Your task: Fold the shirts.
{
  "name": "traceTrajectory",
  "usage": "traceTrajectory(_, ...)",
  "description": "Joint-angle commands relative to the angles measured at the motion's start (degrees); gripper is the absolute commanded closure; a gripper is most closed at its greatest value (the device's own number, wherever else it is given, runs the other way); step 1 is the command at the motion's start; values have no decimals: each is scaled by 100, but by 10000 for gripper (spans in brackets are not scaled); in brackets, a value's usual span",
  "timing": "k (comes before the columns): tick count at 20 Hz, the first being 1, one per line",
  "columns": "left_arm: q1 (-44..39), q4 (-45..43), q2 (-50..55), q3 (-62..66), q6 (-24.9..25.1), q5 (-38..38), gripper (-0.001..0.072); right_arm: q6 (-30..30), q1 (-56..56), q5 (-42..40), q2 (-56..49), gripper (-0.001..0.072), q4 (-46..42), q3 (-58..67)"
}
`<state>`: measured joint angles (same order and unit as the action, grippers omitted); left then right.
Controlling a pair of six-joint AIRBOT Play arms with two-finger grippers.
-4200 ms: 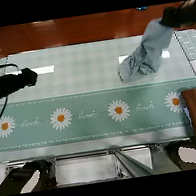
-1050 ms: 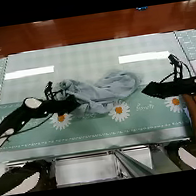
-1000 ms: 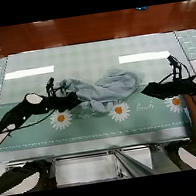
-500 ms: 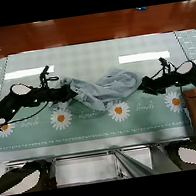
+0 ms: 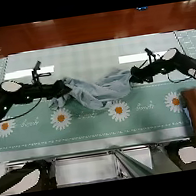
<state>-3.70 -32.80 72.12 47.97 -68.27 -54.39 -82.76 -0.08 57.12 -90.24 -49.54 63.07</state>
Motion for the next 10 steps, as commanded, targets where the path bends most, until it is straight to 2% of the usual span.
traceTrajectory(1,511,13,-160,791,9,-439,690,175,9,439,302,692,-420,1027)
traceTrajectory(3,872,42,-433,1606,-151,-549,690,114,-118,616,782,693,-566,2055)
traceTrajectory(4,1008,149,-581,2048,-433,-570,690,352,-129,782,1058,693,-101,2603)
traceTrajectory(5,1099,400,-748,2566,-455,-551,690,761,-98,879,1322,693,278,3088)
traceTrajectory(6,1132,479,-890,3091,-339,-474,690,861,20,796,1602,693,210,3580)
traceTrajectory(10,1366,0,-1305,5062,-295,-417,690,328,120,525,2485,693,-1349,5010)
